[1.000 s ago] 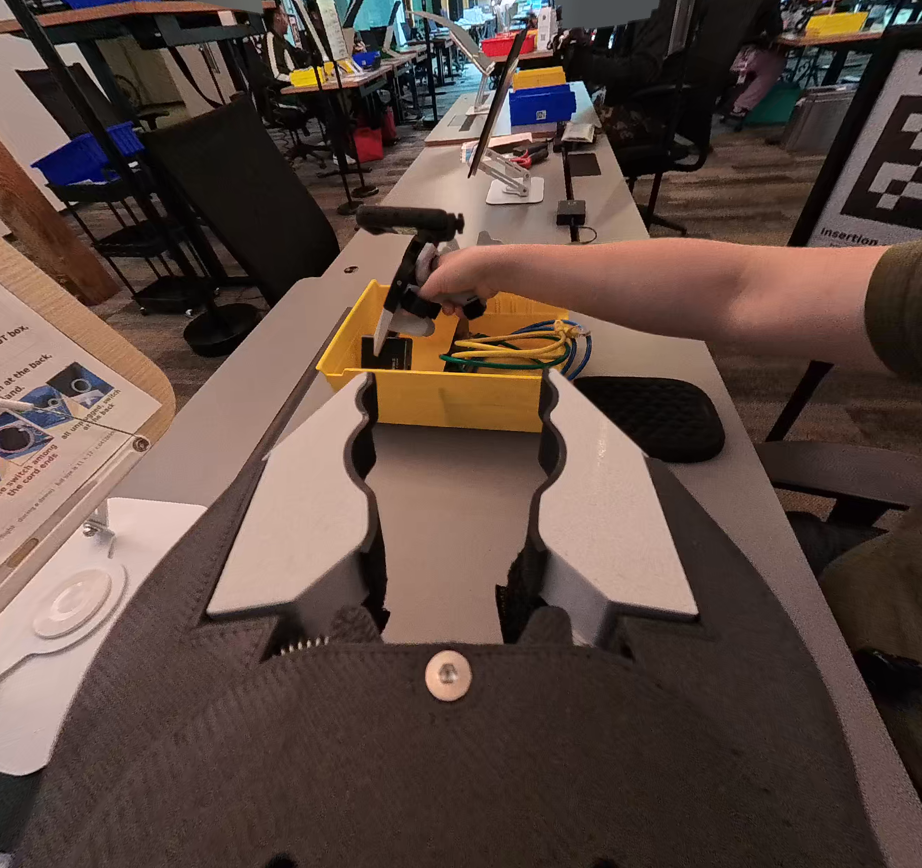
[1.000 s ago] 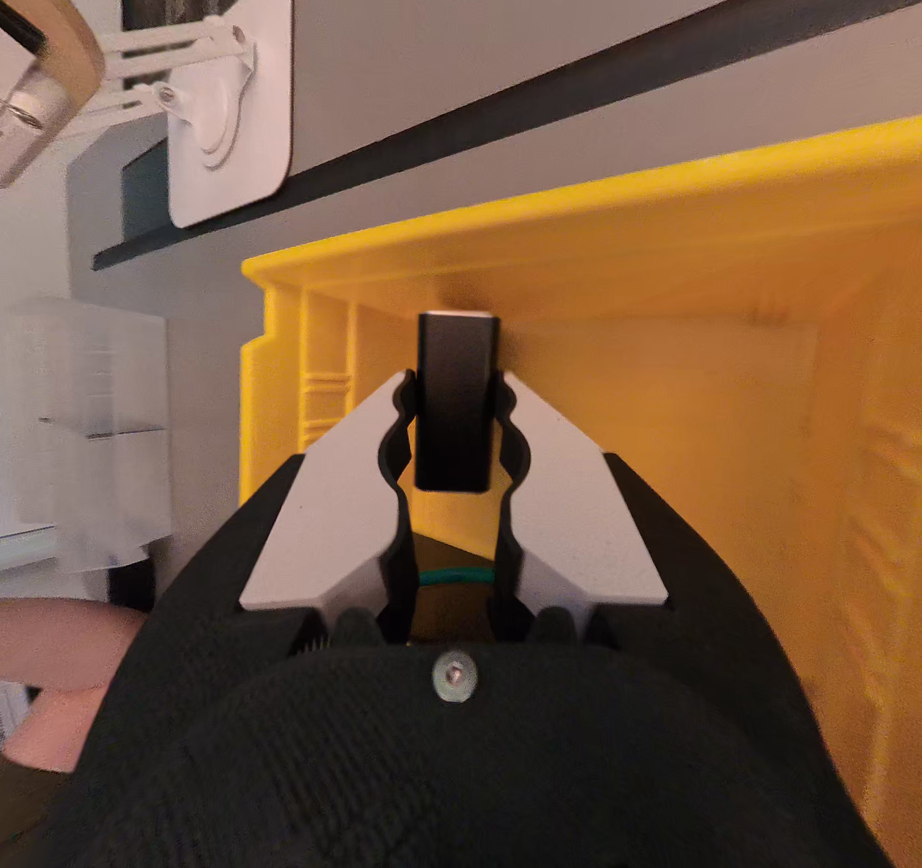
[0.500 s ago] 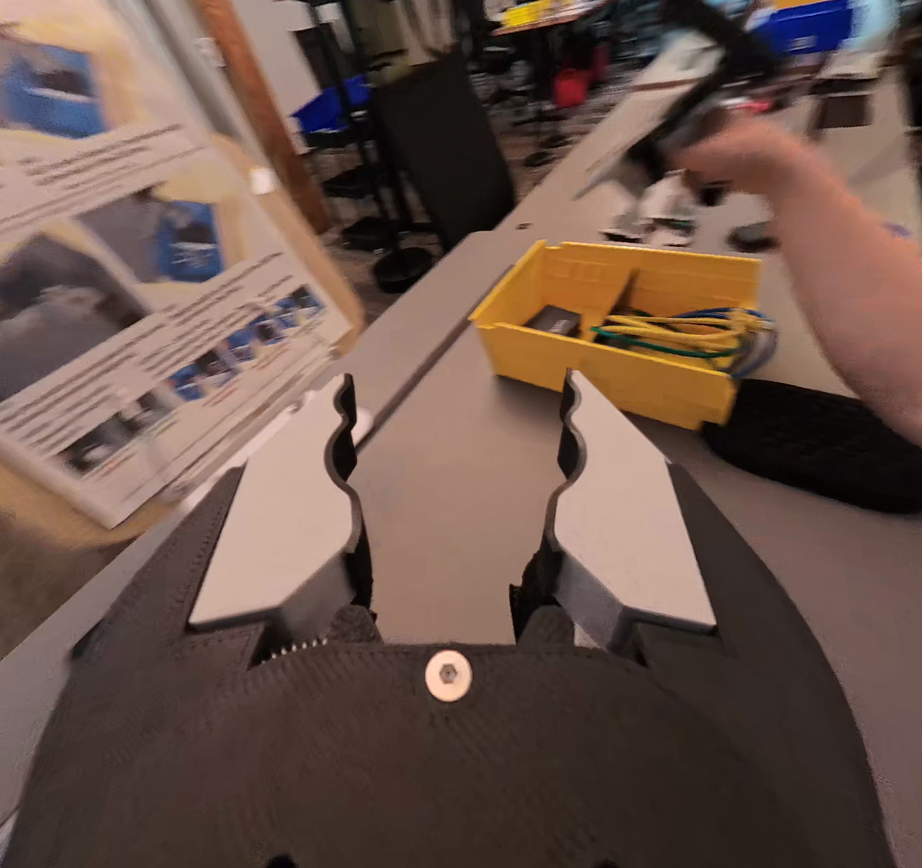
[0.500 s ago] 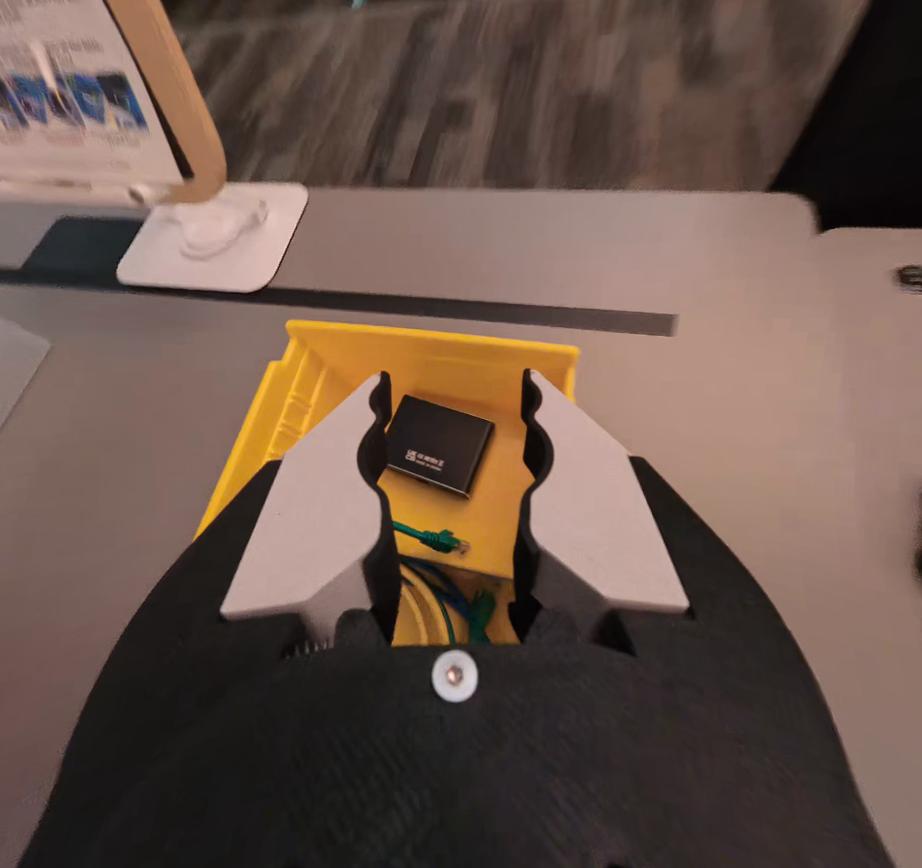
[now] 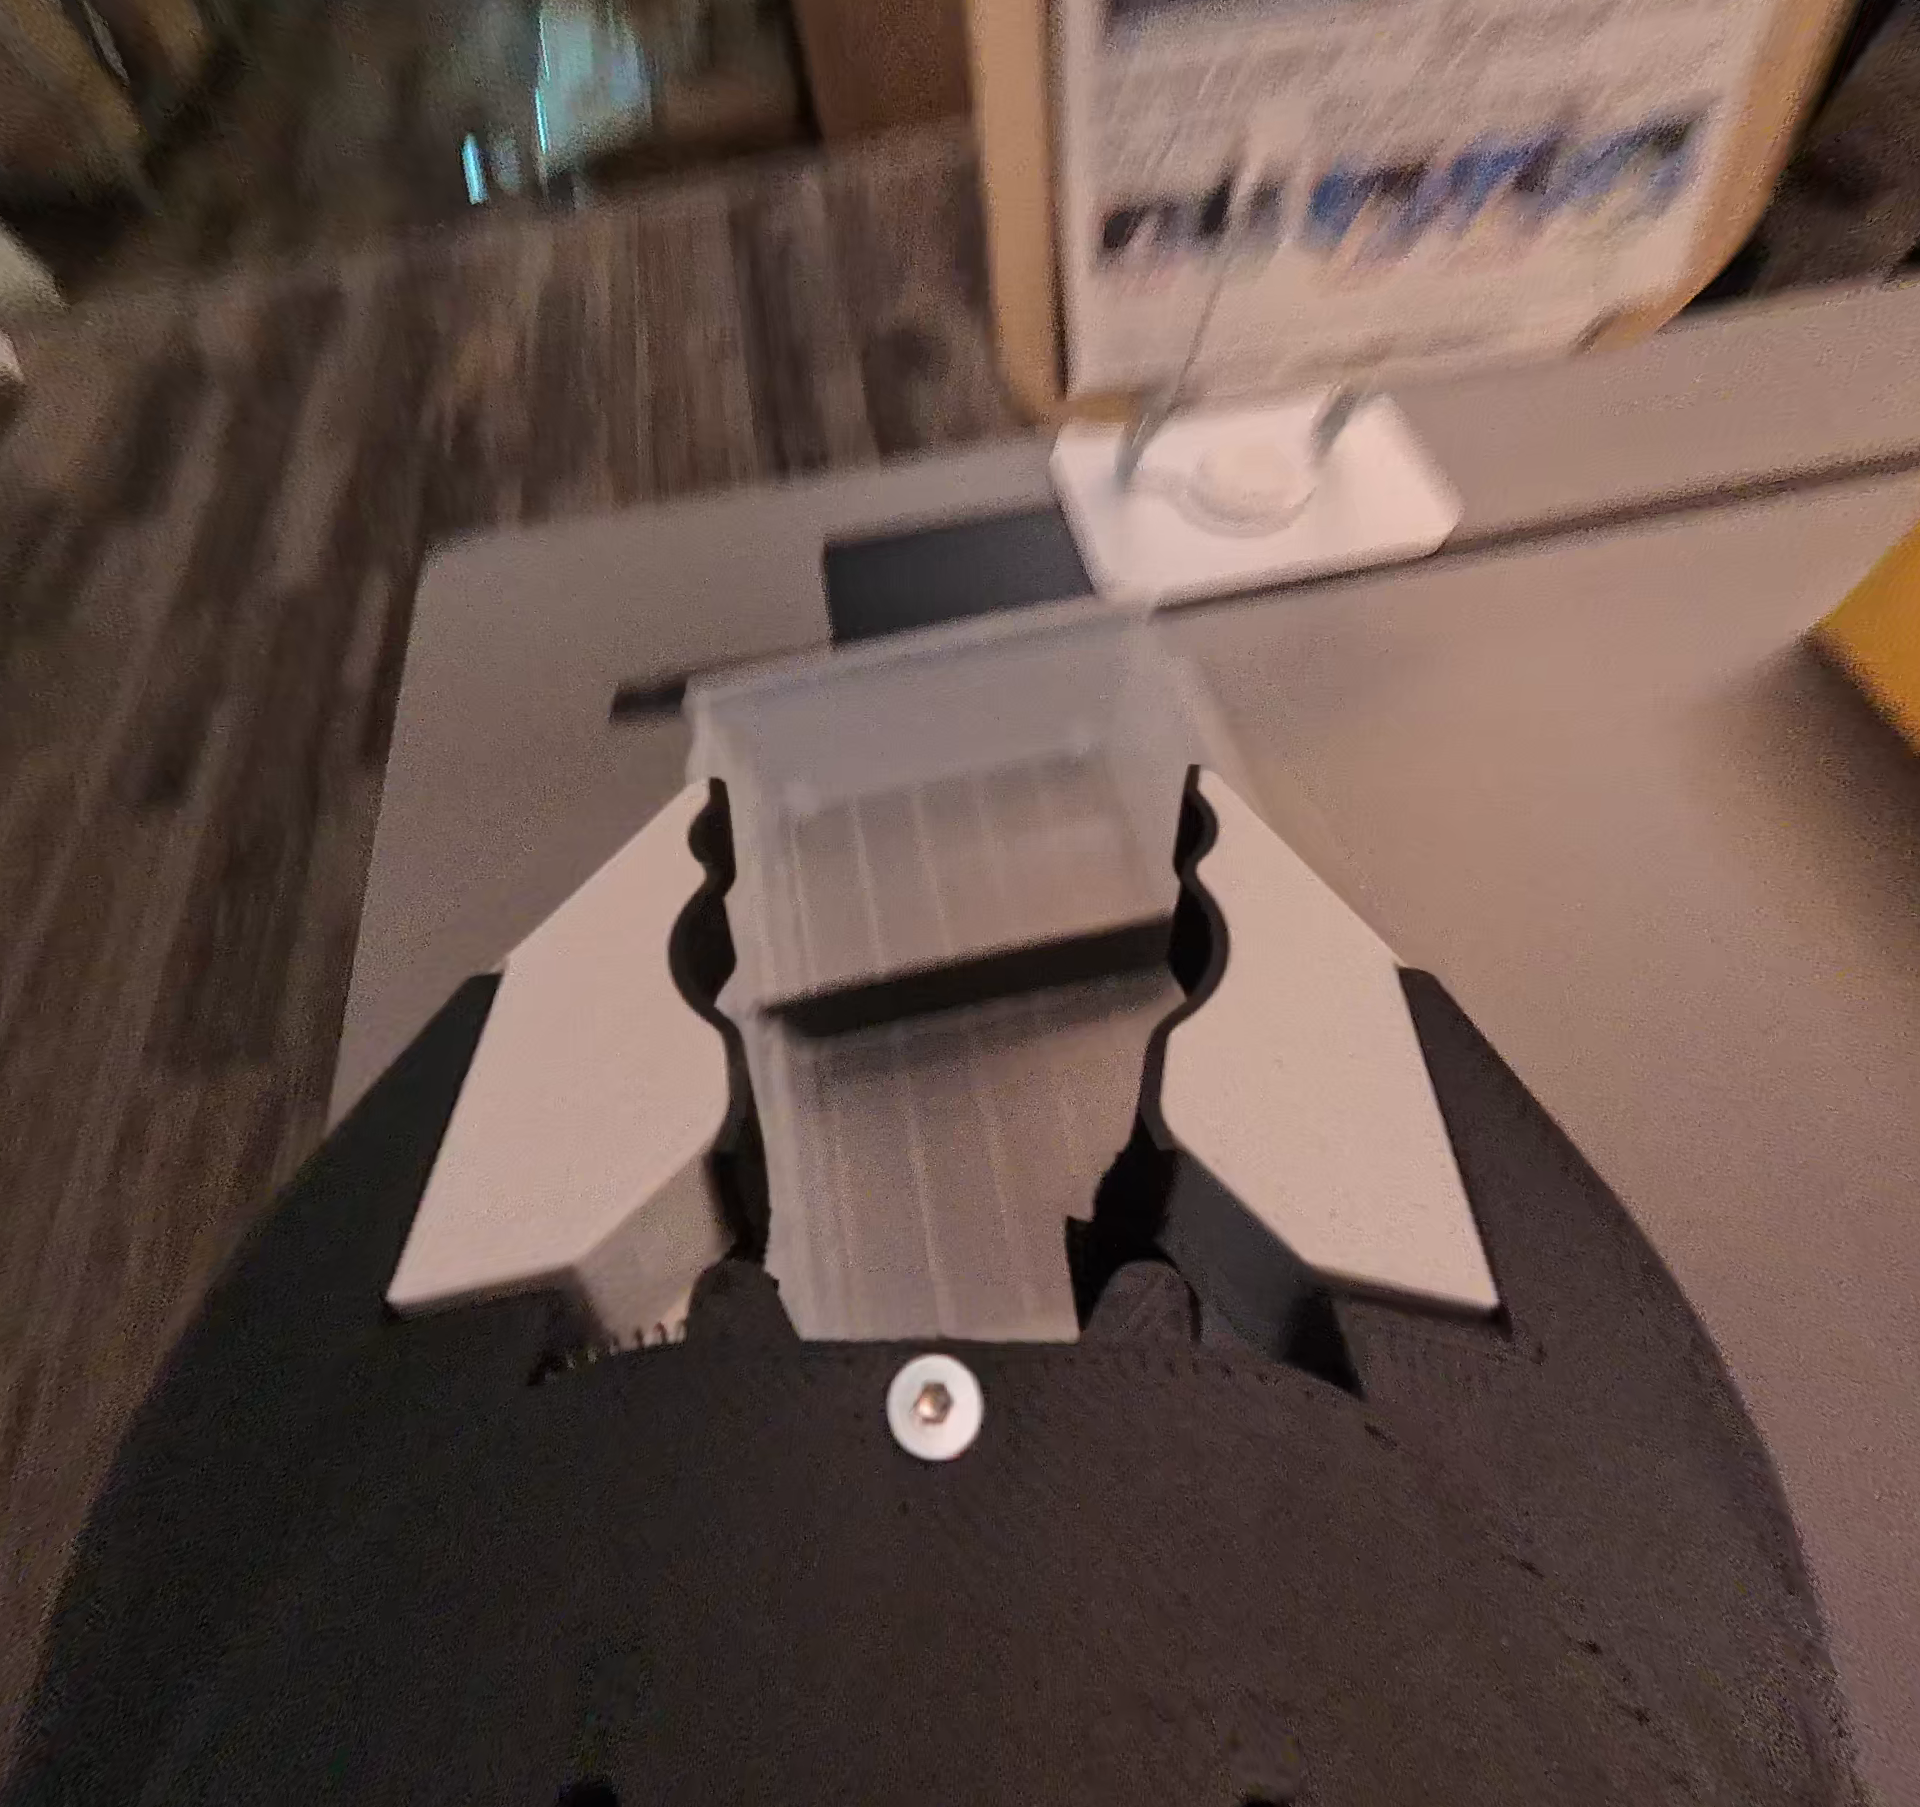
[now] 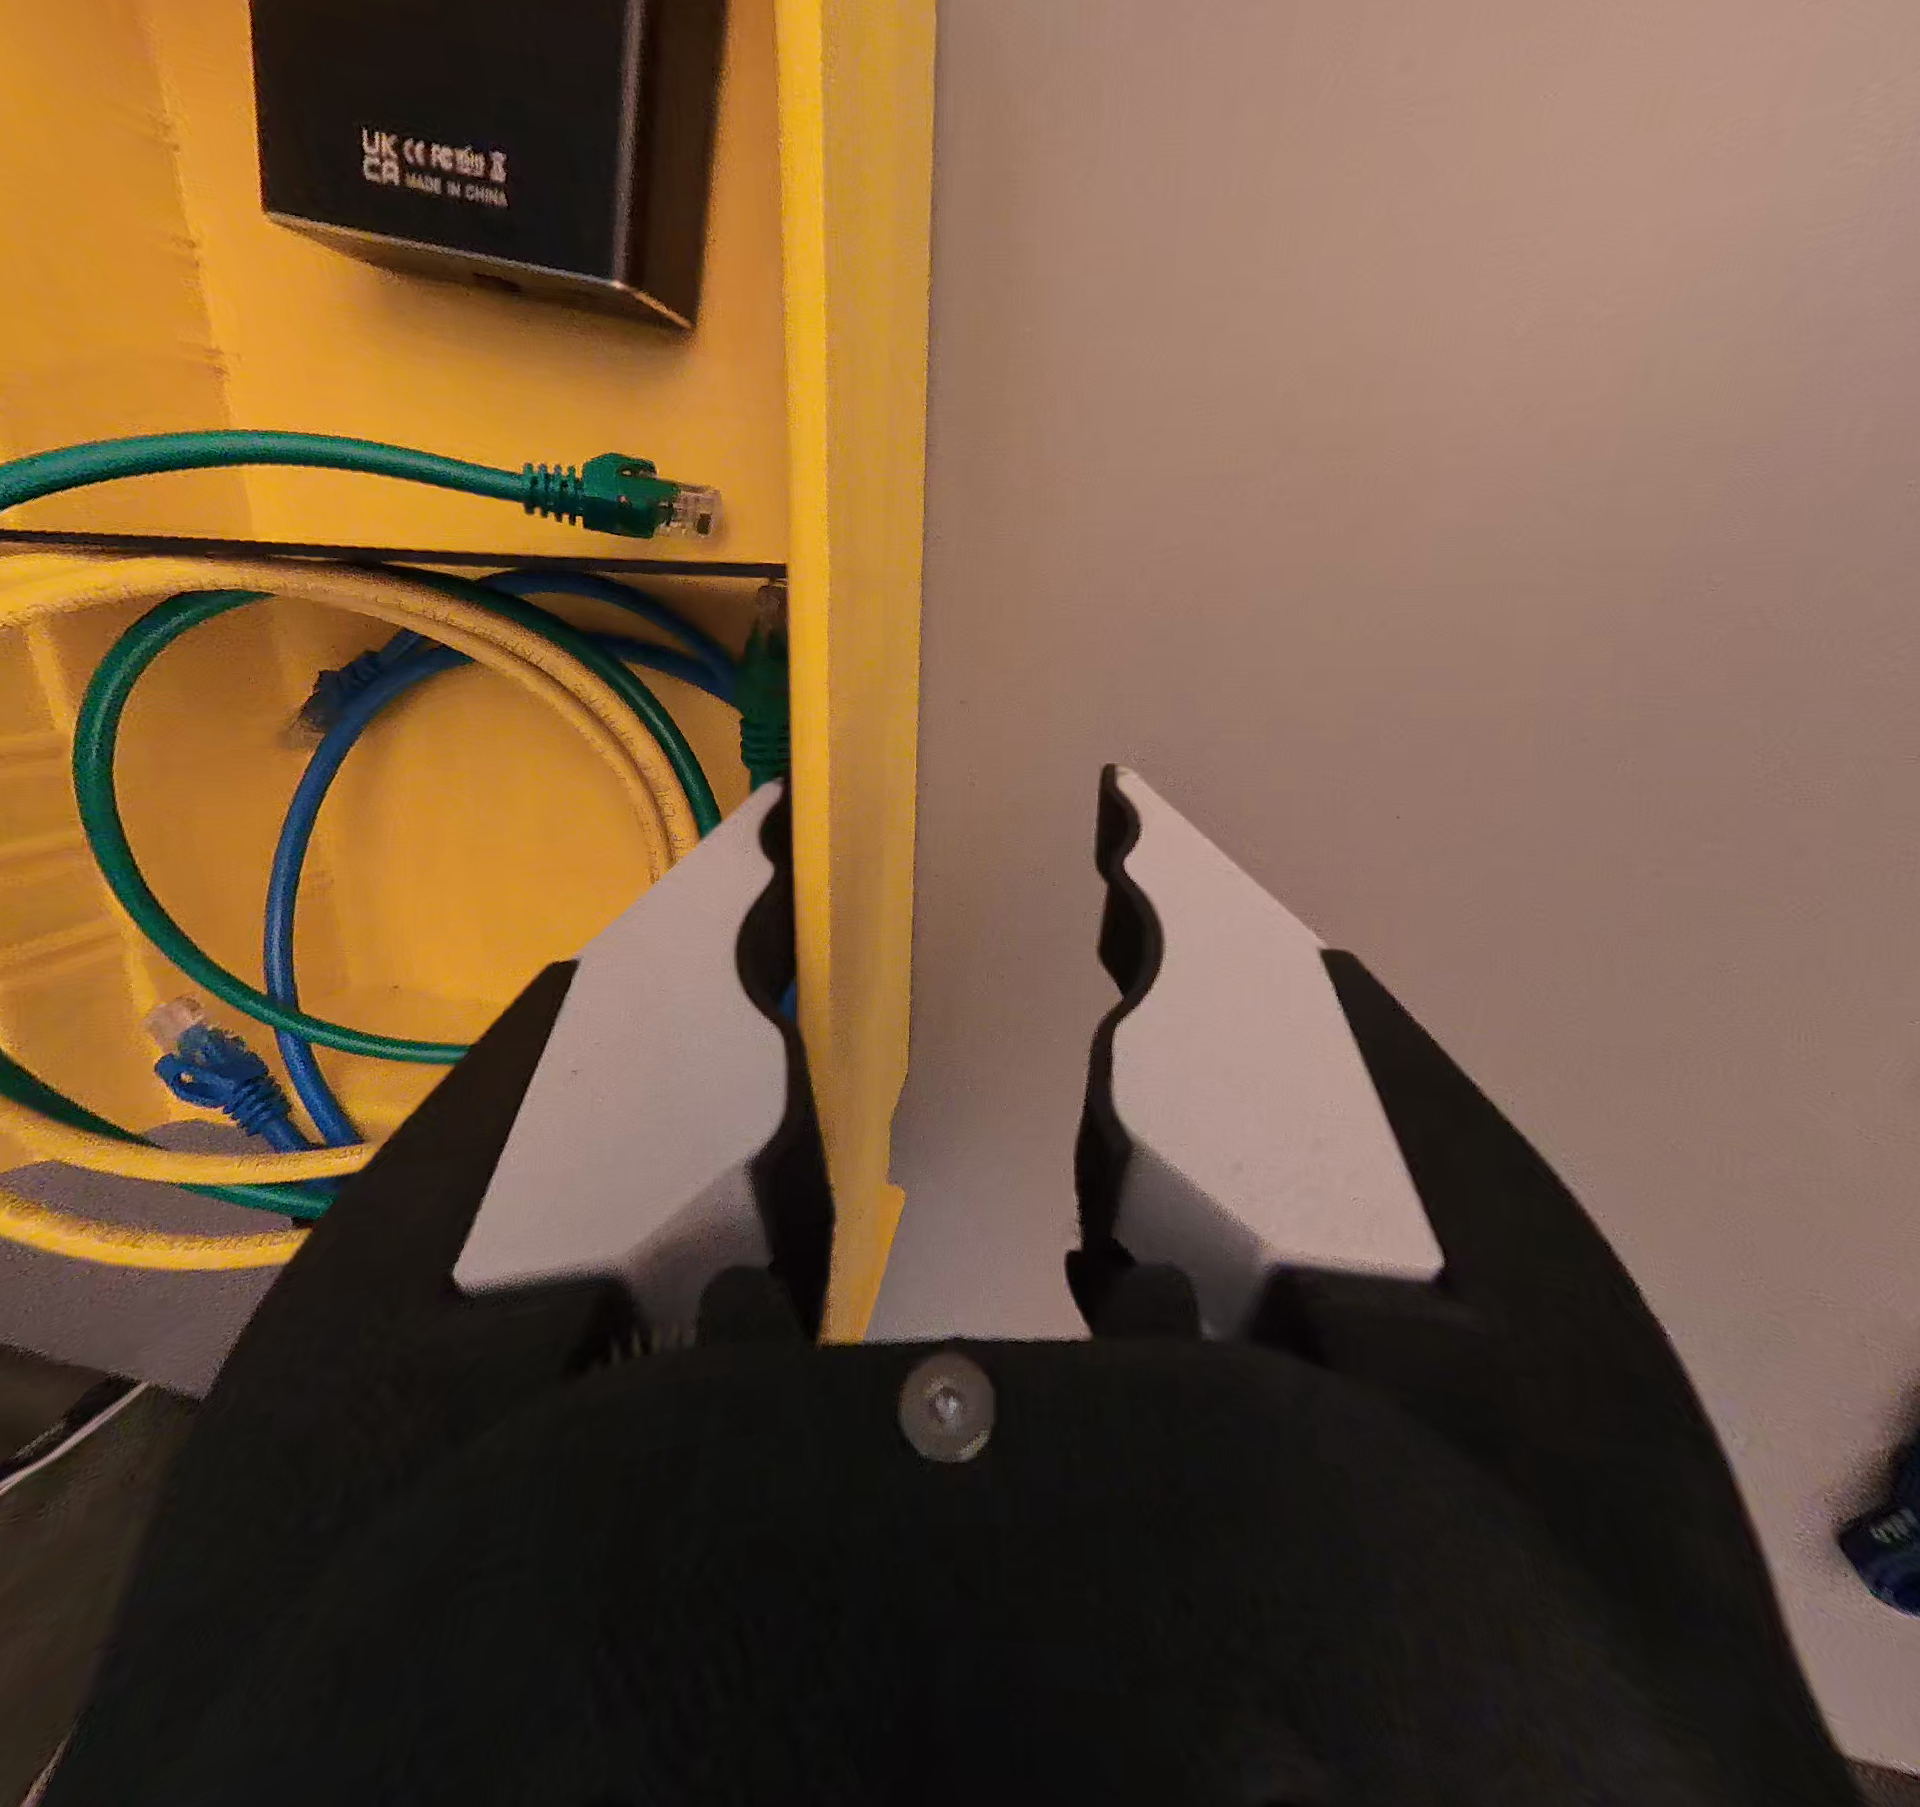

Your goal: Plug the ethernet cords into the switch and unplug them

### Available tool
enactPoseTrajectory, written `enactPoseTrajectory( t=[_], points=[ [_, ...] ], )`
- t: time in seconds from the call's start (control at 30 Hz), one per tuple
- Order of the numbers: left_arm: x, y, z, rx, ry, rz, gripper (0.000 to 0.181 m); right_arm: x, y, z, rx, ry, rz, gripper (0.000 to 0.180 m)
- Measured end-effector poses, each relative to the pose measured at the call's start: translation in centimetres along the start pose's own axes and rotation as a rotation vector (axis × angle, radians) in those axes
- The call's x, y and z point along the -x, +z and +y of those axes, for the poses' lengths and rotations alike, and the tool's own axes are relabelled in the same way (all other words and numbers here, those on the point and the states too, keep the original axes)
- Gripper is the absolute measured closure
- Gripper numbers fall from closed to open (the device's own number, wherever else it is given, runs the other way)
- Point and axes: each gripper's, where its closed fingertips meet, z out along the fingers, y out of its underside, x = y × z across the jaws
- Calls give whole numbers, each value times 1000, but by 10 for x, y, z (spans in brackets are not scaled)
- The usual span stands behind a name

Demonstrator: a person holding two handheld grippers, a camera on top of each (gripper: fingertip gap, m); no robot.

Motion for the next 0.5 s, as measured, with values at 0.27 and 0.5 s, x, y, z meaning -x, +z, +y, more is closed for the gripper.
enactPoseTrajectory(
  t=[0.27,0.5],
  points=[
    [74,56,145,599,-326,128,95,20,15,10,143,12,-81,166],
    [68,68,193,823,-288,226,129,29,19,11,238,2,25,173]
  ],
)
